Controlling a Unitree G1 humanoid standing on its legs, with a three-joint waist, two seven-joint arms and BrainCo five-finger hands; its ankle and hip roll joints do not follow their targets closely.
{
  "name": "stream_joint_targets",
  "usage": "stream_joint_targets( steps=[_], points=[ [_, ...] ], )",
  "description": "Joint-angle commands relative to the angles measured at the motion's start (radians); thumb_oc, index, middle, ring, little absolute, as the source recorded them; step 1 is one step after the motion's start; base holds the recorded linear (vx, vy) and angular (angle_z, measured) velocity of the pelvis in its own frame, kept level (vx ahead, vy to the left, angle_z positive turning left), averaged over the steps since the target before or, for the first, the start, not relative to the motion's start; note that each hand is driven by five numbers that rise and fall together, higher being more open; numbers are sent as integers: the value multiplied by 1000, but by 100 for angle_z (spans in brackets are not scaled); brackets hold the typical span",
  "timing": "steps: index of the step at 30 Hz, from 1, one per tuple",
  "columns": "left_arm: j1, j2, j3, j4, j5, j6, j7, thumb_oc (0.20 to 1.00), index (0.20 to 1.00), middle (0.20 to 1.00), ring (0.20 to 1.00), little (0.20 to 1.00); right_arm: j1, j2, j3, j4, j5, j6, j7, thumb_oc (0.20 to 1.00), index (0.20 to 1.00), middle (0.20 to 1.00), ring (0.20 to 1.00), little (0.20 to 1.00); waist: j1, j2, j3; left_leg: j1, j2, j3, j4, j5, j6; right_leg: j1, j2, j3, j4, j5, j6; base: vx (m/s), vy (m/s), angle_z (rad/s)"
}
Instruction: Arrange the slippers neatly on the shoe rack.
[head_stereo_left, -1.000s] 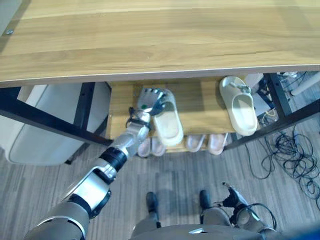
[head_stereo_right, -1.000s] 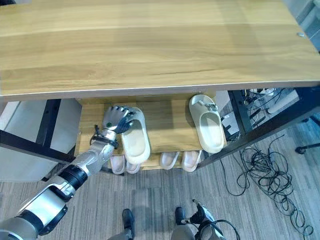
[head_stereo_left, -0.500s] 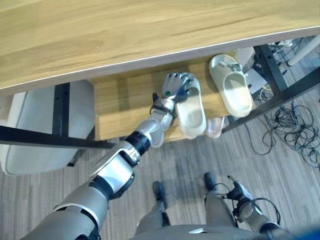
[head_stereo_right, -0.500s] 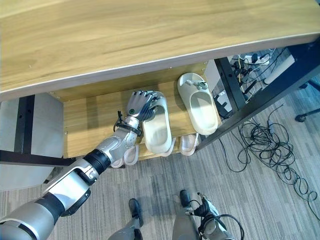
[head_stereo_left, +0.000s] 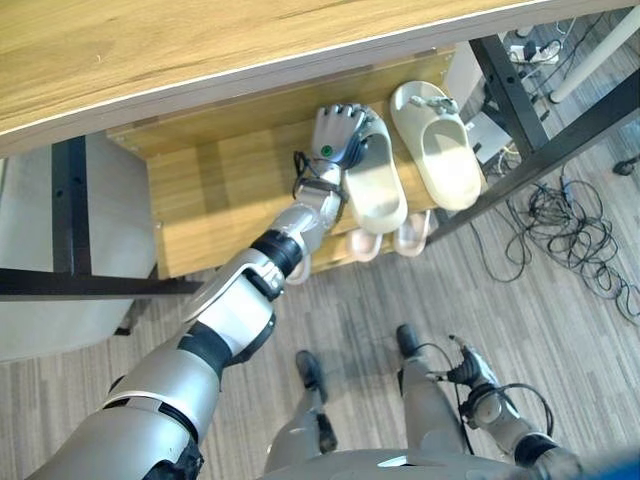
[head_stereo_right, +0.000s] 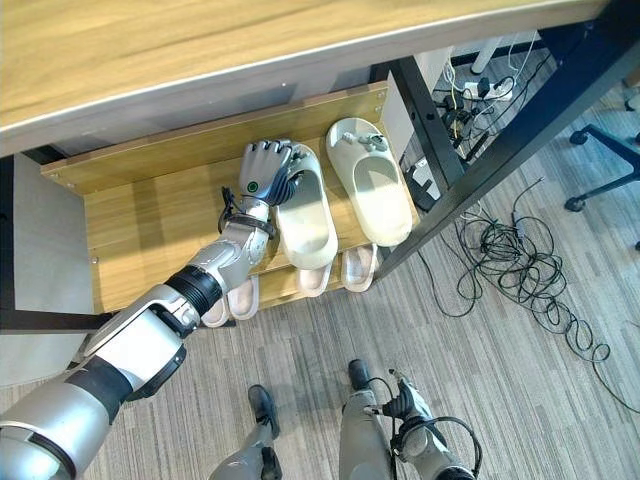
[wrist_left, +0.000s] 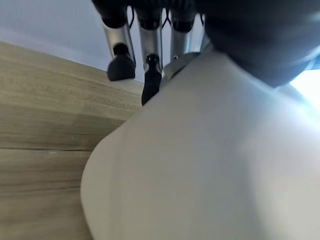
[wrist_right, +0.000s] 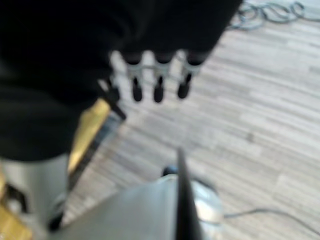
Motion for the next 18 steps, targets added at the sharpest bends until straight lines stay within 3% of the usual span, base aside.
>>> stream_joint_targets(
  steps=[1,2,3,4,5,18],
  points=[
    [-61,-66,35,176,-37,8,-63,228,228,228,228,228,30,-49,38,-6,14,-6,-13,1000,1000,1000,1000,1000,-27,-2,50,13,39,-65,3,1,-63,79,-38,-29,-324,287,39,0,0,0],
    [-62,-69,38,181,-40,8,-63,247,247,247,247,247,28,-50,38,-6,14,-8,-12,1000,1000,1000,1000,1000,-27,-3,51,16,40,-64,3,-2,-63,81,-37,-30,-322,283,39,0,0,0],
    [-64,-69,37,182,-42,8,-64,435,435,435,435,435,28,-50,39,-8,13,-8,-12,1000,1000,1000,1000,1000,-27,-3,49,12,40,-63,3,2,-63,76,-37,-29,-323,288,38,0,0,0],
    [-62,-71,40,188,-48,8,-65,925,925,925,925,925,27,-51,40,-7,13,-8,-10,1000,1000,1000,1000,1000,-26,-3,48,11,40,-63,3,2,-63,75,-36,-29,-325,288,38,0,0,0],
    [-58,-78,46,194,-62,6,-66,1000,1000,1000,1000,1000,26,-51,41,-9,13,-8,-11,1000,1000,1000,1000,1000,-26,-3,48,10,40,-64,3,2,-64,75,-36,-30,-327,289,37,0,0,0],
    [13,-95,106,85,-215,-77,-53,1000,1000,1000,1000,1000,32,-56,51,-8,-15,10,-7,1000,1000,1000,1000,1000,-9,7,44,21,35,-81,3,2,-64,97,-36,-43,-325,280,31,0,0,0]
  ],
)
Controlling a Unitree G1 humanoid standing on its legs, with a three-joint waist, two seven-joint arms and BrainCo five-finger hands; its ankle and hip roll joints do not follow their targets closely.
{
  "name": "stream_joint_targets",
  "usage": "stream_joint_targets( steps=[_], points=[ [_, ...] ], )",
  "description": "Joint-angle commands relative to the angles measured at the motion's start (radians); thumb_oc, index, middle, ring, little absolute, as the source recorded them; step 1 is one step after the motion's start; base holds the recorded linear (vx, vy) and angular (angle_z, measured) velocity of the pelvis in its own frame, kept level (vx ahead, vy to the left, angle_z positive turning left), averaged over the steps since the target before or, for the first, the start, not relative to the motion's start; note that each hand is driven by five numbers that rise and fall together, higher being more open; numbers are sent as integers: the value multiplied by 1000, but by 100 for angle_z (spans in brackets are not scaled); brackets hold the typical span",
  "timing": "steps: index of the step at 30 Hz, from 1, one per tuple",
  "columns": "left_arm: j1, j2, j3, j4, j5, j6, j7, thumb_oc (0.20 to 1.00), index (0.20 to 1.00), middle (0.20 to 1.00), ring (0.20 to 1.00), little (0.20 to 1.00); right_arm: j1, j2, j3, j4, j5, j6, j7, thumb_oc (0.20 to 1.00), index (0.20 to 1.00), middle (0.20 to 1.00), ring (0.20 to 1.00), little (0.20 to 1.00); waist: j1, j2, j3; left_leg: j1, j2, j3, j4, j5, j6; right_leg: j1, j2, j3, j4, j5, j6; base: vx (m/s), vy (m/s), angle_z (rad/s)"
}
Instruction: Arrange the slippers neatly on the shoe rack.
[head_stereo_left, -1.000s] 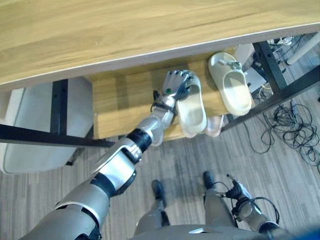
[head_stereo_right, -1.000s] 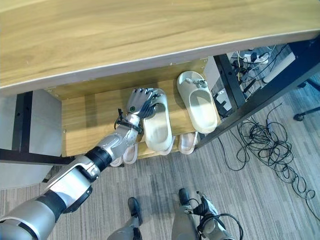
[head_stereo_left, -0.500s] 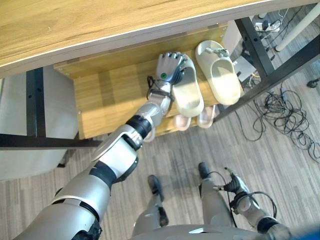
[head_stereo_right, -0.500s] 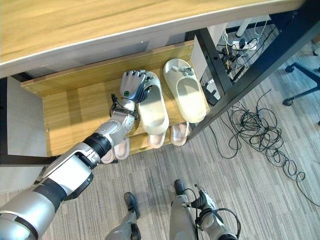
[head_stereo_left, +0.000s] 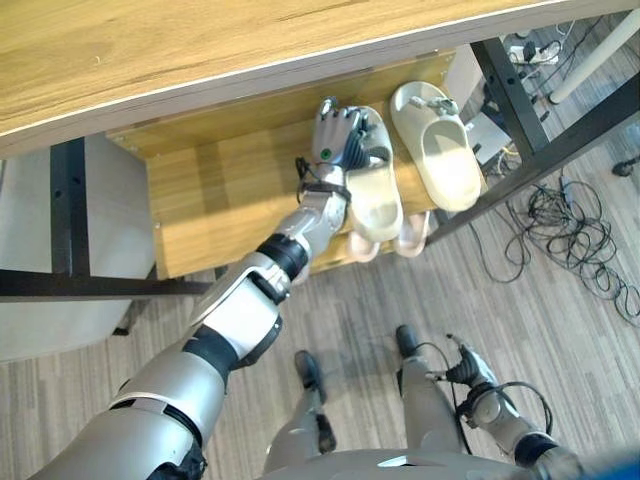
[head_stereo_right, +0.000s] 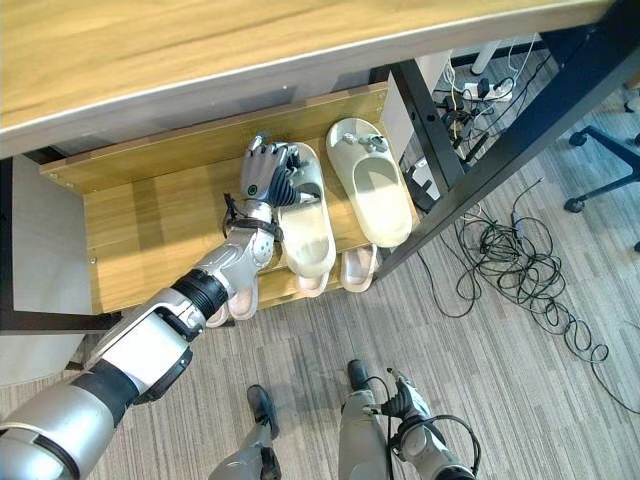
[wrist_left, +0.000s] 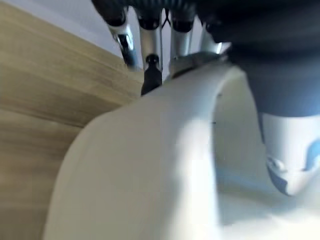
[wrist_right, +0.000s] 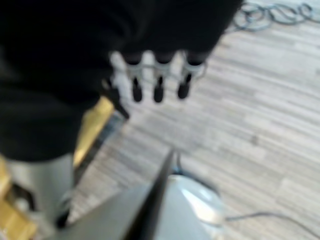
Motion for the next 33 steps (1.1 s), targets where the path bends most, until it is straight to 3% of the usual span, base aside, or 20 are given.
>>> stream_joint_targets(
  steps=[1,3,14,28,33],
  points=[
    [-23,-59,46,95,-66,-36,-53,1000,1000,1000,1000,1000,31,-51,26,11,-14,11,-6,1000,1000,1000,1000,1000,-7,13,50,24,32,-81,3,-2,-64,98,-39,-44,-324,276,32,0,0,0],
    [18,-50,61,-5,-105,-71,-62,1000,1000,1000,1000,1000,26,-46,18,26,-10,24,1,1000,1000,1000,1000,1000,3,20,46,31,28,-84,3,-3,-65,109,-43,-49,-324,274,32,0,0,0],
    [65,-28,82,-182,-118,-100,-69,1000,1000,1000,1000,1000,1,-24,5,96,-8,59,2,1000,1000,1000,1000,1000,29,33,24,31,17,-90,3,1,-66,122,-54,-57,-337,280,33,7,-1,4],
    [160,133,196,-319,-136,-119,-56,1000,1000,1000,1000,1000,18,2,-19,112,-7,76,16,1000,1000,1000,1000,1000,62,35,-5,39,17,-100,3,1,-69,150,-54,-77,-349,278,32,0,-2,1],
    [220,190,255,-334,-206,-133,-77,1000,1000,1000,1000,1000,20,8,-35,114,-1,83,17,1000,1000,1000,1000,1000,74,32,-8,32,16,-107,3,6,-69,152,-53,-86,-350,279,30,-4,-5,3]
  ],
)
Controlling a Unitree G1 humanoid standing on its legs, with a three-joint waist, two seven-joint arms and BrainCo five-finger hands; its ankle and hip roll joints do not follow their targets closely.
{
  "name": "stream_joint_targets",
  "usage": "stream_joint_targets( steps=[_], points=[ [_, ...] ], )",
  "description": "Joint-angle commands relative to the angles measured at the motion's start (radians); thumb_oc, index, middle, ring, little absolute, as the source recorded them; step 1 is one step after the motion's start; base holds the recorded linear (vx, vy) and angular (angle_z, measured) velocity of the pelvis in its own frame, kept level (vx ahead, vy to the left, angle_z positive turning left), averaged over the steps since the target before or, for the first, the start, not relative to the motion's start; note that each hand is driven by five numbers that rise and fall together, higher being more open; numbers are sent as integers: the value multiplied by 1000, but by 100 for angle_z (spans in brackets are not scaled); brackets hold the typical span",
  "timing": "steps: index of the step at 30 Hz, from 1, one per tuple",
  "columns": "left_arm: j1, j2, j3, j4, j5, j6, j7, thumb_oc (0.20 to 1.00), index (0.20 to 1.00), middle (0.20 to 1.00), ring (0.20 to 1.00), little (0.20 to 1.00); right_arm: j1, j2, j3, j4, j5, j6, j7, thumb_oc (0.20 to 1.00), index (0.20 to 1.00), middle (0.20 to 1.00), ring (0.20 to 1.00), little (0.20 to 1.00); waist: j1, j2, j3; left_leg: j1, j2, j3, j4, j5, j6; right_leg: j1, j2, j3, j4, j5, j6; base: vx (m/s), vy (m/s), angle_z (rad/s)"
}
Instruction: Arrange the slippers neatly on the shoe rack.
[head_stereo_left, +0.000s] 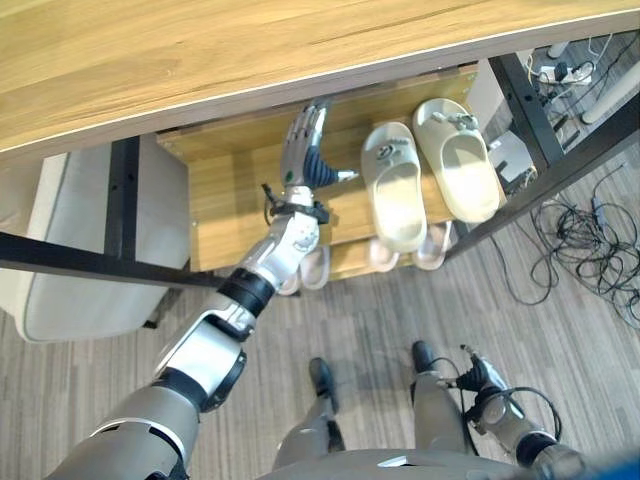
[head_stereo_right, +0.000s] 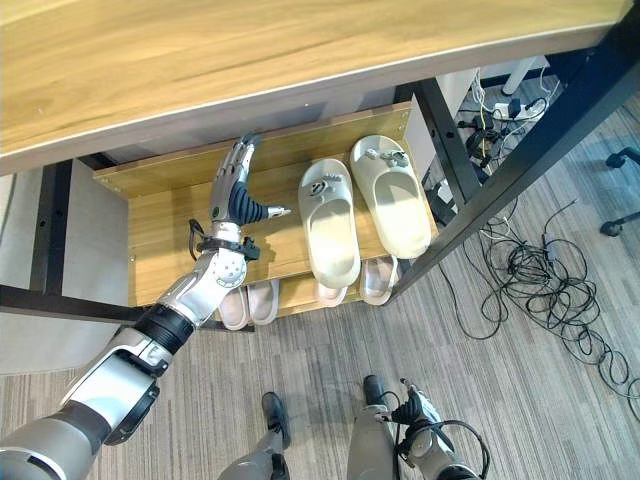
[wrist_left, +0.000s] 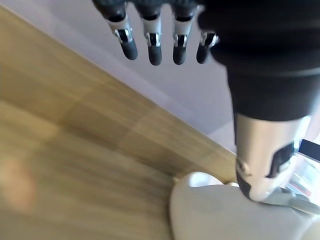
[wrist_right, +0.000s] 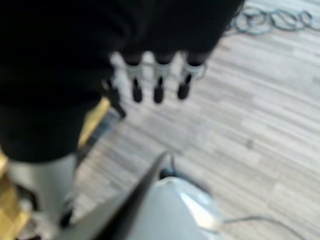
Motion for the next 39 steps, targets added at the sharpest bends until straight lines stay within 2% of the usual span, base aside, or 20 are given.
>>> stream_joint_targets(
  steps=[1,4,7,16,27,39],
  points=[
    [-59,53,113,-10,-53,-50,1,1000,1000,1000,1000,1000,40,-1,5,22,4,7,11,1000,1000,1000,1000,1000,11,-13,7,-3,12,-70,3,-12,-78,85,-46,-41,-335,282,35,0,0,0],
    [13,69,157,-56,-130,-81,-55,1000,1000,1000,1000,1000,39,5,-14,20,16,17,18,1000,1000,1000,1000,1000,24,-13,6,-6,12,-68,3,-8,-79,84,-46,-44,-336,284,34,0,0,0],
    [34,62,169,-65,-157,-92,-65,1000,1000,1000,1000,1000,36,9,-15,19,18,21,20,1000,1000,1000,1000,1000,29,-11,4,-8,11,-71,3,-7,-79,84,-45,-45,-335,283,33,-3,6,4],
    [89,-2,146,-94,-287,-125,-147,1000,1000,1000,1000,1000,28,12,-12,8,16,35,21,1000,1000,1000,1000,1000,38,-9,13,-18,3,-77,3,-2,-76,78,-47,-50,-333,288,32,-5,1,1],
    [107,-22,71,-143,-250,-151,-196,1000,1000,1000,1000,1000,11,11,-6,17,17,38,20,1000,1000,1000,1000,1000,40,-7,18,-19,3,-73,3,-2,-75,72,-46,-45,-328,287,33,0,0,0],
    [86,-141,-35,-45,-252,-136,-205,1000,1000,1000,1000,1000,-12,9,5,20,39,36,9,1000,1000,1000,1000,1000,24,-10,31,-22,8,-70,3,2,-73,58,-41,-37,-322,285,29,-4,-11,-1]
  ],
)
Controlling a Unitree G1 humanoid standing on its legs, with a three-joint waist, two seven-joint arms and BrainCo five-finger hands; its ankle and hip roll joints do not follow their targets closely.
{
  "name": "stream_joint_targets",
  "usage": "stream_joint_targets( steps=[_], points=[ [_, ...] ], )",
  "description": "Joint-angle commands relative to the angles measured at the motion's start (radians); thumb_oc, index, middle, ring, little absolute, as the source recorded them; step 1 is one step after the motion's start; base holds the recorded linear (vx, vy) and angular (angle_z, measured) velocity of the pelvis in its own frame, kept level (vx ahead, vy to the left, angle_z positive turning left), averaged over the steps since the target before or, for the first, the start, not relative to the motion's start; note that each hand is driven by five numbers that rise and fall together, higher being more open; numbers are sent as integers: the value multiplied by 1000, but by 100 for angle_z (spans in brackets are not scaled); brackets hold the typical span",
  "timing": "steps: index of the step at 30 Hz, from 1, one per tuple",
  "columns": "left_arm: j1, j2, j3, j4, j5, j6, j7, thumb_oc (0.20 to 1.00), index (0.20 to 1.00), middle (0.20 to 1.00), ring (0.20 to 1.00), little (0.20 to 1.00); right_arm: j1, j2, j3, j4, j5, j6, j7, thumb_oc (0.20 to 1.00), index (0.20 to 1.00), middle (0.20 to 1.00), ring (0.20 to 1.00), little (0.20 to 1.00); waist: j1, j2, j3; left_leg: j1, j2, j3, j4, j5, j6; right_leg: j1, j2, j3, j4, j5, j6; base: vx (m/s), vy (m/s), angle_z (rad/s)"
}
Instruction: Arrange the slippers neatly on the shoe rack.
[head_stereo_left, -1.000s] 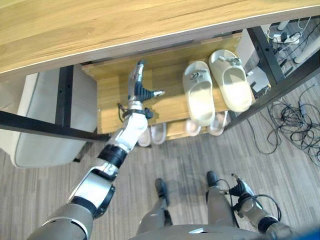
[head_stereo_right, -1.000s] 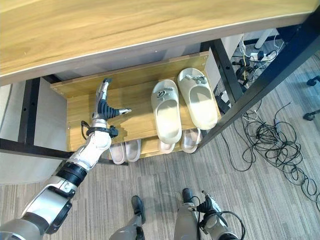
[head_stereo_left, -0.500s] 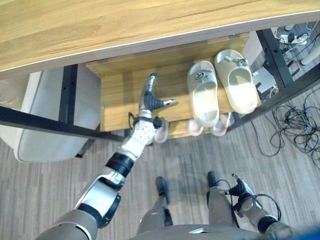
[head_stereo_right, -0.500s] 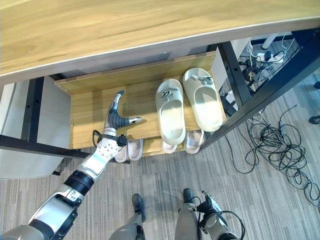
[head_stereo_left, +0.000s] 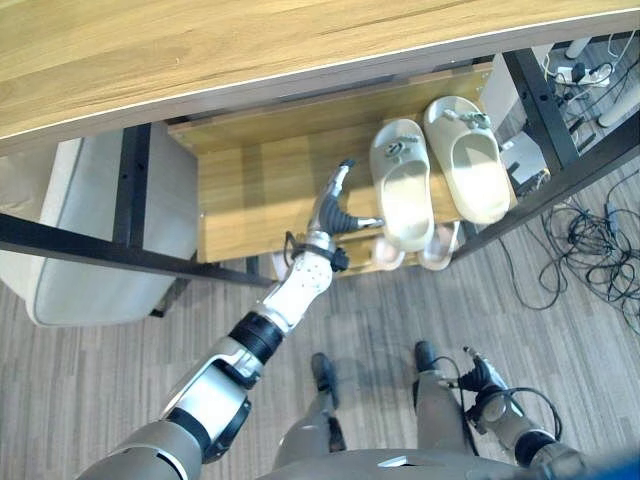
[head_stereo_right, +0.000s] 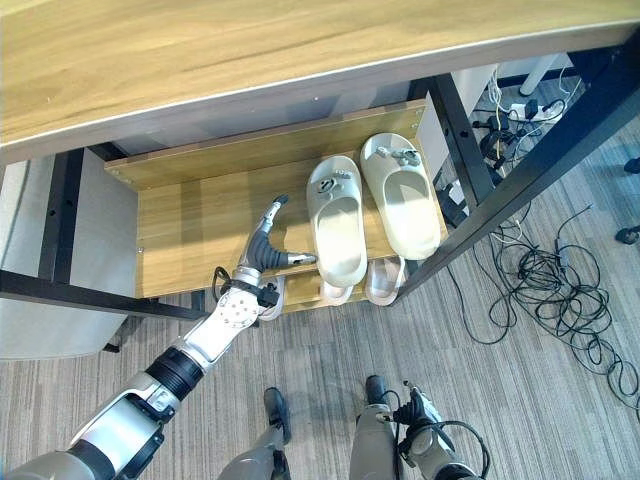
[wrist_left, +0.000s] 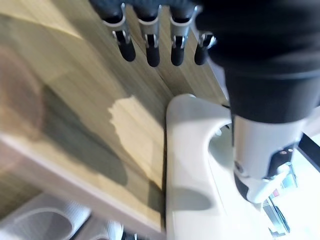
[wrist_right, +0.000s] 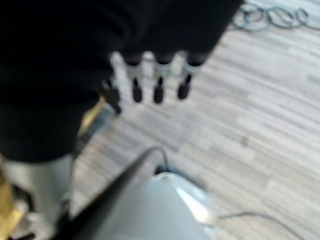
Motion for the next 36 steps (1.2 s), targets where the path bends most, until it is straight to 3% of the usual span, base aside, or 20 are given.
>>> stream_joint_targets(
  steps=[1,36],
  points=[
    [-105,-32,39,61,5,-43,-1,1000,1000,1000,1000,1000,-1,-1,39,21,36,-1,-12,1000,1000,1000,1000,1000,-6,-14,36,-2,1,-56,3,-1,-73,91,-48,-26,-356,299,41,0,0,0],
    [-190,-197,-36,136,-161,-42,-8,1000,1000,1000,1000,1000,-47,6,76,27,61,9,-35,1000,1000,1000,1000,1000,-31,-6,51,-16,8,-49,3,1,-70,56,-37,-14,-349,306,37,0,0,0]
  ],
)
